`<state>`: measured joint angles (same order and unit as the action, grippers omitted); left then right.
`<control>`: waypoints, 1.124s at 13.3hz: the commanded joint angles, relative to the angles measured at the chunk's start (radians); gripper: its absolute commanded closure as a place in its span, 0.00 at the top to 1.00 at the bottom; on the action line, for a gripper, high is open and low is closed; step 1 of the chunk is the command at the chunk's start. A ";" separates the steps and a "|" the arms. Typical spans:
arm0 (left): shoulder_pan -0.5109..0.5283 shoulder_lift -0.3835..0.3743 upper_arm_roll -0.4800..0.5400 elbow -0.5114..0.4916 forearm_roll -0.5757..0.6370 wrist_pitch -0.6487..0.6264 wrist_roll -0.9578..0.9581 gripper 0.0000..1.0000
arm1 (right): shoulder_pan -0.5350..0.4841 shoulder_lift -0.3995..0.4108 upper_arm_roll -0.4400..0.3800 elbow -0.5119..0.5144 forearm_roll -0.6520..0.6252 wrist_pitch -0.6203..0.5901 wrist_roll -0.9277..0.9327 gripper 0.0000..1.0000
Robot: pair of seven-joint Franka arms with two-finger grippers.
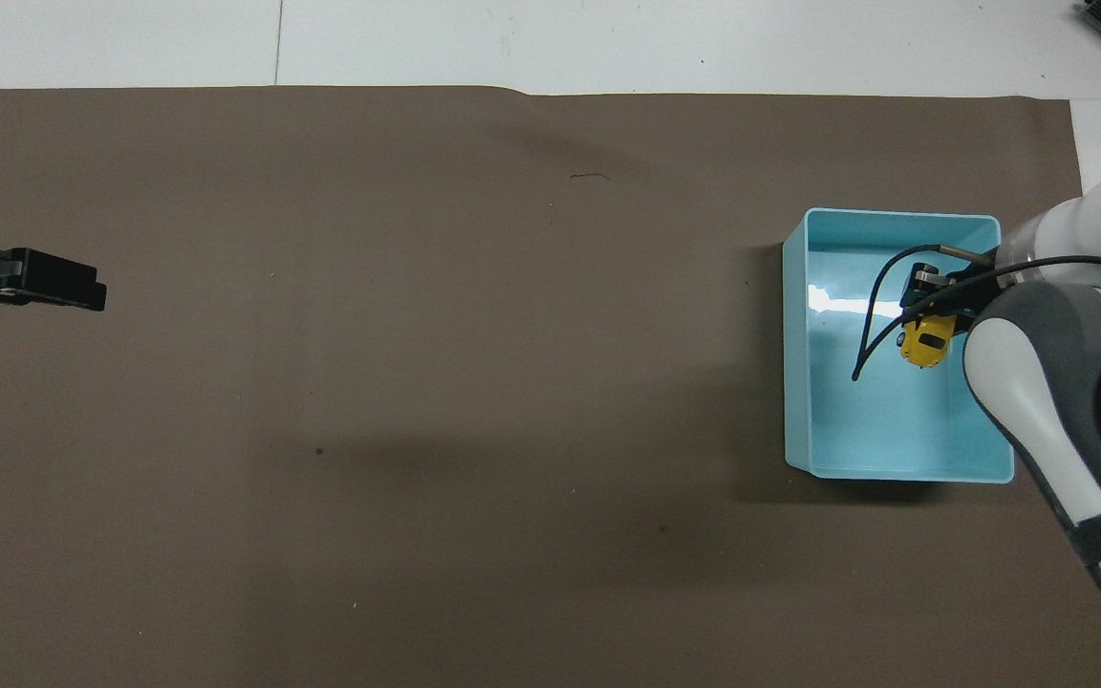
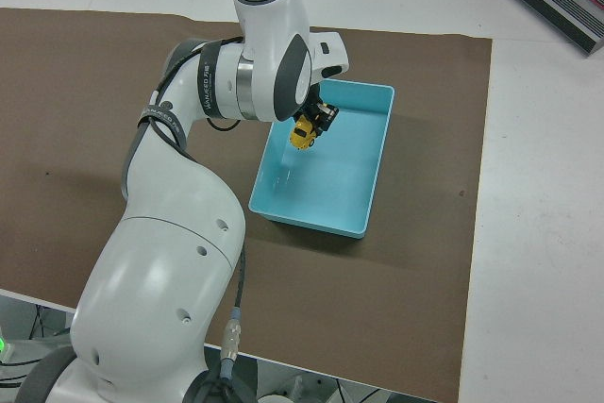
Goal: Wind up and store yellow beetle car
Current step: 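Lift the car with the right gripper and carry it into the box, then lower the car onto the box floor and open the right gripper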
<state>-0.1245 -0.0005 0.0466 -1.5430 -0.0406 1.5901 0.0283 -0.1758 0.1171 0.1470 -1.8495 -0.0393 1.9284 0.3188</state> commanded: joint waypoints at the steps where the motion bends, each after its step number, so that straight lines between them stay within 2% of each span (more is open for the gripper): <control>1: -0.003 -0.019 0.001 -0.012 0.016 -0.013 -0.010 1.00 | -0.019 -0.068 0.008 -0.097 0.025 0.023 -0.073 0.00; 7: -0.003 -0.019 0.001 -0.012 0.016 -0.013 -0.010 1.00 | -0.019 -0.066 0.006 -0.194 0.024 0.153 -0.176 0.00; 10: -0.003 -0.019 0.001 -0.012 0.016 -0.013 -0.010 1.00 | -0.028 -0.065 0.008 -0.293 0.024 0.298 -0.224 0.00; 15: -0.003 -0.019 0.001 -0.012 0.016 -0.013 -0.010 1.00 | -0.037 -0.068 0.008 -0.335 0.024 0.363 -0.274 0.00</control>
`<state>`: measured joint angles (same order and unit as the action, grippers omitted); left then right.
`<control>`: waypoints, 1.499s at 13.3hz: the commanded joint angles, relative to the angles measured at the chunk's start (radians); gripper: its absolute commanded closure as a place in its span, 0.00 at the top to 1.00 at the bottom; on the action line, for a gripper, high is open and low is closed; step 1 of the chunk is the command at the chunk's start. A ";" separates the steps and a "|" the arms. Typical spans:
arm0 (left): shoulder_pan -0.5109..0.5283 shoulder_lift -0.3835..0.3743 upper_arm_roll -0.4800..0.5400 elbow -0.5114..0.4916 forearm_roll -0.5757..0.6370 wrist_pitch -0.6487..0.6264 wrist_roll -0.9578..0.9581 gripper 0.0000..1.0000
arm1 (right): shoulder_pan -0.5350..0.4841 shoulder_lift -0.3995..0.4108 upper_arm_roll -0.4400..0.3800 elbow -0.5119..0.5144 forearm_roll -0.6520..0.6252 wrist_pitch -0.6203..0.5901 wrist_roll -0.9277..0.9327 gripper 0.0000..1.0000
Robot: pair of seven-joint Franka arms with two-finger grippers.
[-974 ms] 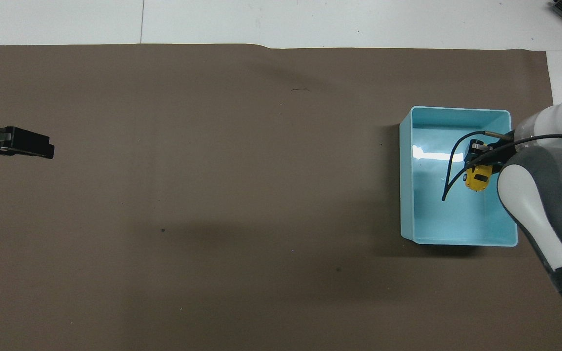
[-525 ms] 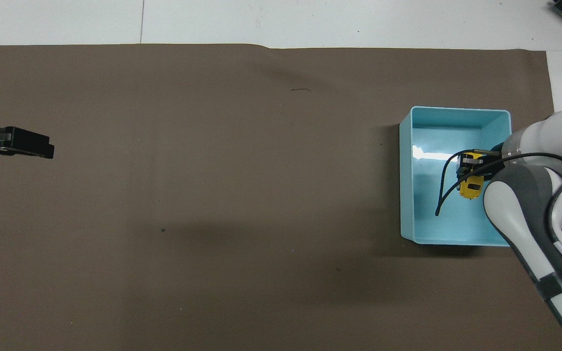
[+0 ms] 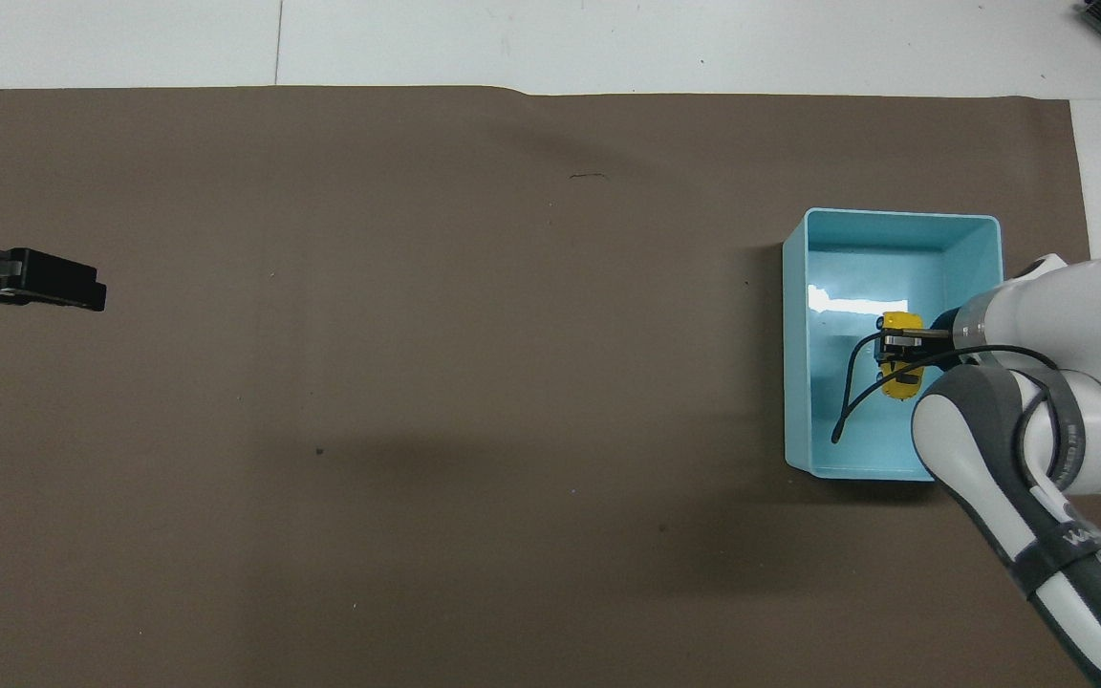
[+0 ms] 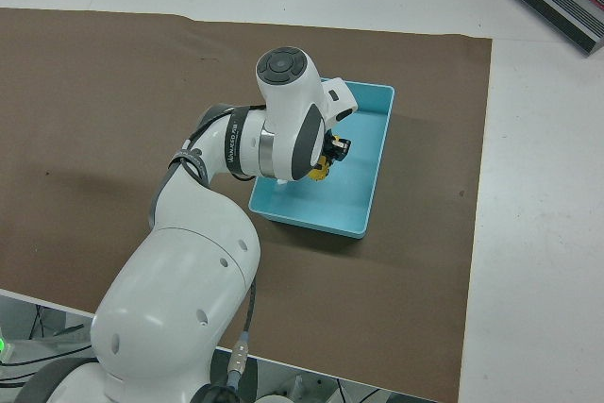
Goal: Wind up and store yellow beetle car
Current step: 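Lower the car onto the box floor and open the right gripper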
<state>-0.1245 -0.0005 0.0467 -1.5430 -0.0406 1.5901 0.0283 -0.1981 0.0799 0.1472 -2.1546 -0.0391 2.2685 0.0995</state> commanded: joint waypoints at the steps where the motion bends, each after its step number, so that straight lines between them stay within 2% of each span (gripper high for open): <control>1: -0.003 -0.019 0.001 -0.012 0.016 -0.013 -0.010 1.00 | -0.015 -0.031 0.008 -0.030 0.024 0.023 -0.069 0.00; 5: -0.001 -0.019 0.001 -0.012 0.016 -0.013 -0.010 1.00 | -0.023 -0.020 0.008 -0.105 0.025 0.141 -0.121 0.00; 9: -0.003 -0.019 0.001 -0.012 0.016 -0.013 -0.010 1.00 | -0.024 -0.019 0.009 -0.128 0.027 0.161 -0.123 0.00; 13: -0.003 -0.019 0.001 -0.012 0.016 -0.013 -0.010 1.00 | -0.021 -0.014 0.009 -0.180 0.054 0.238 -0.124 0.00; 19: -0.003 -0.019 0.001 -0.012 0.016 -0.013 -0.010 1.00 | -0.021 0.017 0.008 -0.182 0.054 0.269 -0.129 0.00; 20: -0.001 -0.019 0.001 -0.012 0.016 -0.013 -0.010 1.00 | -0.017 0.017 0.008 -0.180 0.054 0.269 -0.141 0.11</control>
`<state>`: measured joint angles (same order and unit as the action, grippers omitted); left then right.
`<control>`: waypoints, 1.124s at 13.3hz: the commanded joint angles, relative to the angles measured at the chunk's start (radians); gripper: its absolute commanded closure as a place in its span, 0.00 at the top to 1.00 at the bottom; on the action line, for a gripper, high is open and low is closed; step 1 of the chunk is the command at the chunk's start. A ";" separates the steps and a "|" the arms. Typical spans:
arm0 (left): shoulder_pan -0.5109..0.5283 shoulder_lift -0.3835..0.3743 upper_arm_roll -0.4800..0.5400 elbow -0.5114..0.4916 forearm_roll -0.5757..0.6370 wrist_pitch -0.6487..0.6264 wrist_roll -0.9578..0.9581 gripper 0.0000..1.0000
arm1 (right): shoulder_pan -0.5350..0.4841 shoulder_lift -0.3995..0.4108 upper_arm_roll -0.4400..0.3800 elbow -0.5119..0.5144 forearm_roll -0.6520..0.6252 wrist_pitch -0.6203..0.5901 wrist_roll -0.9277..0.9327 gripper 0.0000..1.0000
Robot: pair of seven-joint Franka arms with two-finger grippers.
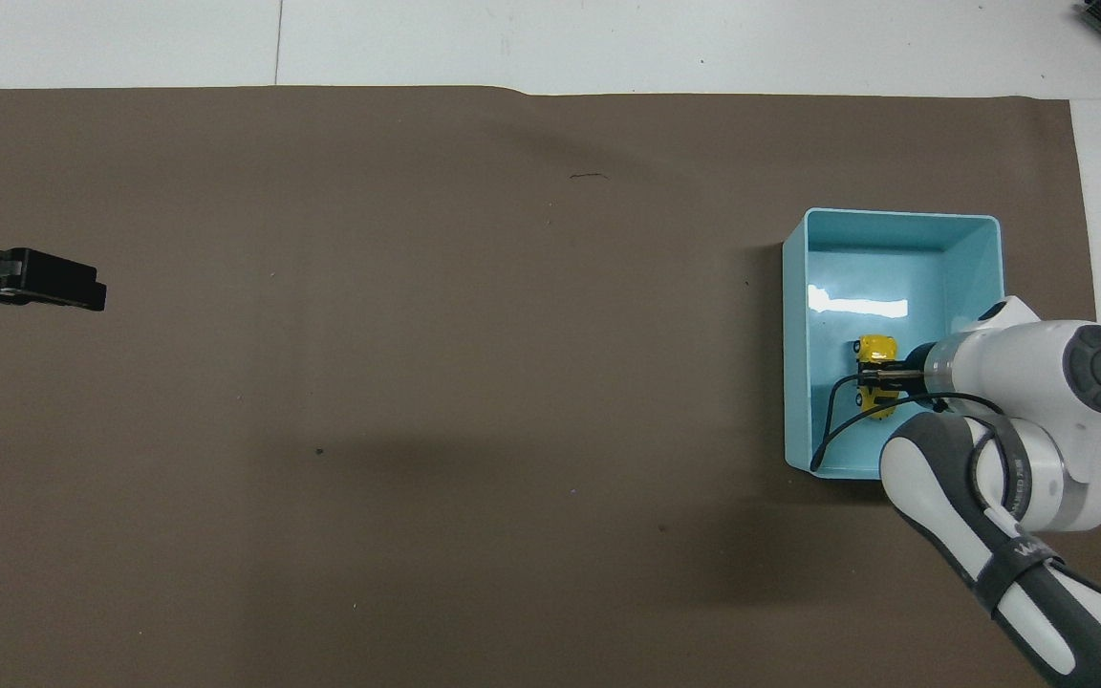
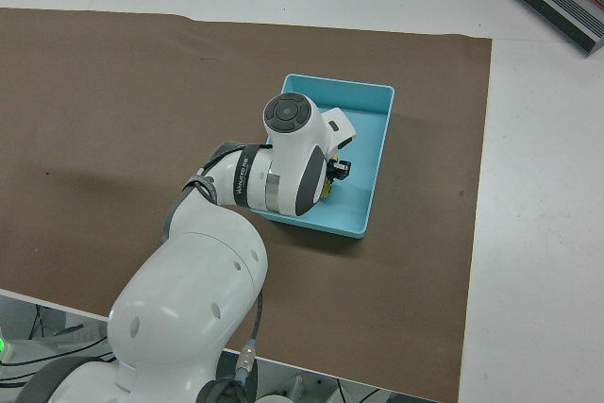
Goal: Wind up and store yellow beetle car
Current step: 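Lower the car onto the box floor and open the right gripper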
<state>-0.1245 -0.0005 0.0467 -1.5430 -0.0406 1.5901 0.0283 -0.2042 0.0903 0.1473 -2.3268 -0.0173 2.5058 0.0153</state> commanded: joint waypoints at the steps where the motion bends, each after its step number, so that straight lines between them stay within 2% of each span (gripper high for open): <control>1: -0.003 -0.019 0.001 -0.012 0.016 -0.013 -0.010 1.00 | -0.009 0.012 0.008 -0.003 0.033 0.030 -0.051 0.23; 2: -0.003 -0.019 0.001 -0.012 0.016 -0.013 -0.010 1.00 | -0.006 0.012 0.008 -0.002 0.034 0.027 -0.045 0.80; 3: -0.003 -0.019 0.001 -0.012 0.016 -0.013 -0.010 1.00 | -0.006 0.012 0.008 0.003 0.034 0.021 -0.052 1.00; 6: -0.001 -0.019 0.001 -0.012 0.016 -0.013 -0.010 1.00 | 0.000 0.000 0.009 0.035 0.033 -0.013 -0.046 1.00; 11: -0.003 -0.019 0.001 -0.012 0.016 -0.013 -0.010 1.00 | 0.002 0.005 0.009 0.179 0.033 -0.177 -0.038 1.00; 15: -0.003 -0.019 0.001 -0.012 0.016 -0.013 -0.010 1.00 | 0.006 -0.004 0.017 0.286 0.008 -0.336 0.056 1.00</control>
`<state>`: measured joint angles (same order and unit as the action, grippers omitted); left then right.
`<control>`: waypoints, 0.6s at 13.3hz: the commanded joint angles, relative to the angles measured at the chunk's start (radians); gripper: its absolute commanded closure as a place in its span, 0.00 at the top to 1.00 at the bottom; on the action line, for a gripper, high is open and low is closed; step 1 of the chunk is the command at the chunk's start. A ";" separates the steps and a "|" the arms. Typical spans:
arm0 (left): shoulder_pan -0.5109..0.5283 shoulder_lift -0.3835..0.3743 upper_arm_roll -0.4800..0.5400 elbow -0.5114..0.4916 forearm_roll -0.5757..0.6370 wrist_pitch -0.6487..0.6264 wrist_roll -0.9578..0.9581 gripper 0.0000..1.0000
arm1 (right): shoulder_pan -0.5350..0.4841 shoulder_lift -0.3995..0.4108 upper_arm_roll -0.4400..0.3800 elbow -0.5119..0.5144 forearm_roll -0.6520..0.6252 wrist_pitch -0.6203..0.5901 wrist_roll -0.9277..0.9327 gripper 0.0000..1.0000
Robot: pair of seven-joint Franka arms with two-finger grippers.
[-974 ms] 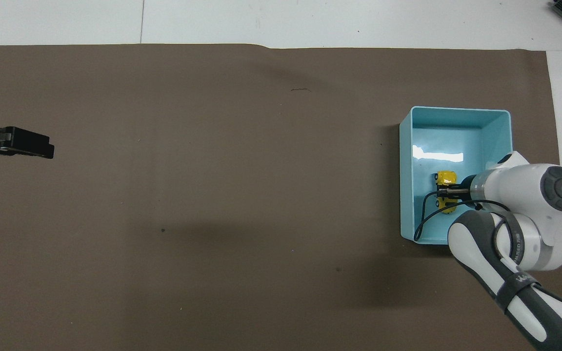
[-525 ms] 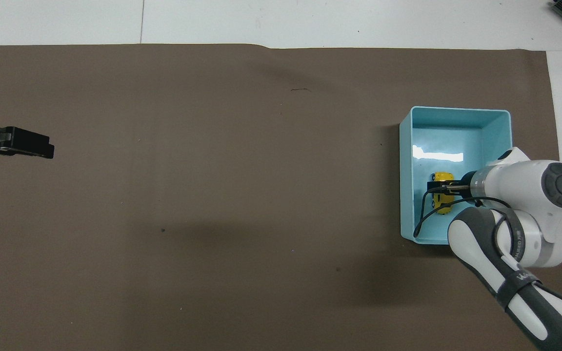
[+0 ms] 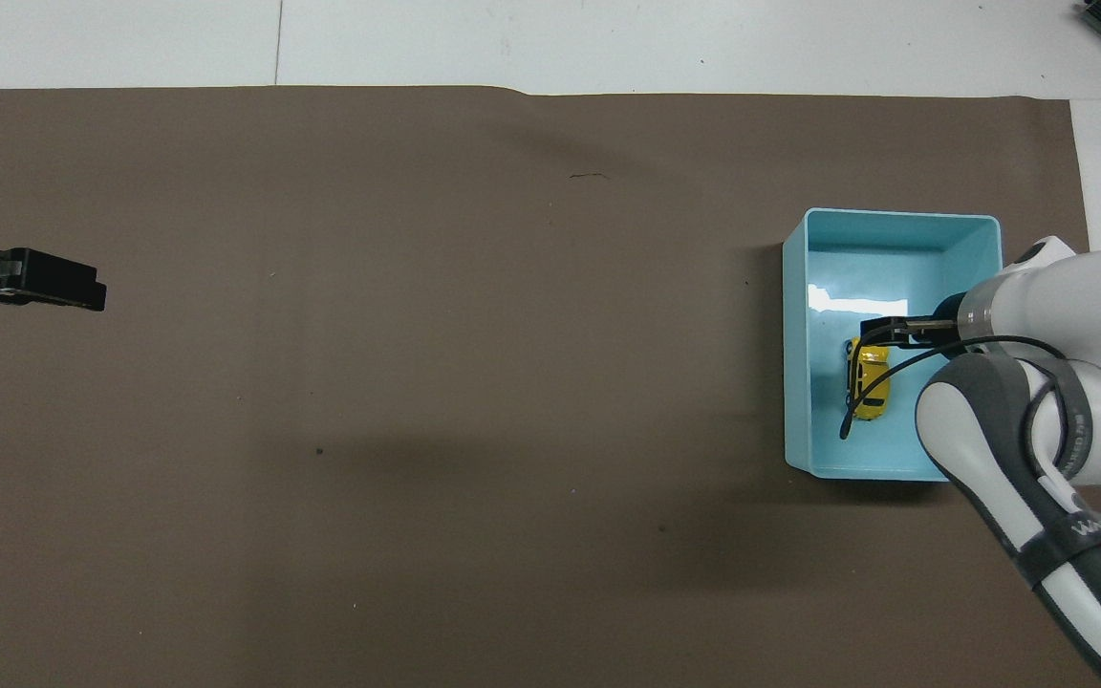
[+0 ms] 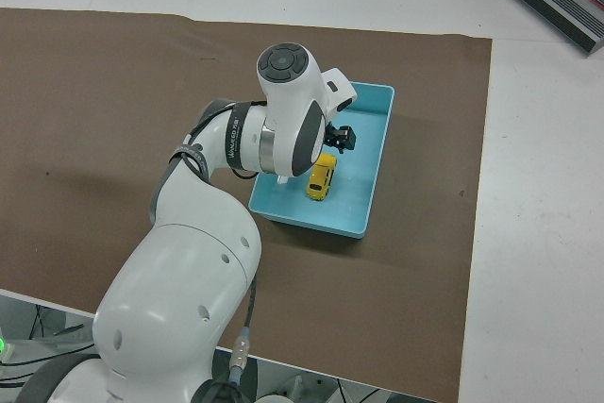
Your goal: Wind up and store yellow beetle car
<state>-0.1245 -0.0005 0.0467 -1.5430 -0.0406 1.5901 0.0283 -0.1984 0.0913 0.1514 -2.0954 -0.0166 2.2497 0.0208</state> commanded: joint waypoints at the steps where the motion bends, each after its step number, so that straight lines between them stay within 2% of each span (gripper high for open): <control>1: -0.003 -0.019 0.001 -0.012 0.016 -0.013 -0.010 1.00 | 0.022 -0.005 0.013 0.079 0.003 -0.120 0.091 1.00; 4: -0.003 -0.019 0.001 -0.012 0.016 -0.013 -0.010 1.00 | 0.034 -0.030 0.014 0.109 -0.014 -0.177 0.097 1.00; 8: -0.003 -0.019 0.002 -0.012 0.016 -0.013 -0.010 1.00 | 0.034 -0.073 0.016 0.207 0.006 -0.364 0.107 1.00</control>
<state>-0.1245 -0.0005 0.0467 -1.5430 -0.0406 1.5901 0.0283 -0.1537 0.0448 0.1579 -1.9388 -0.0201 1.9749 0.1096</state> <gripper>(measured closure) 0.000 0.000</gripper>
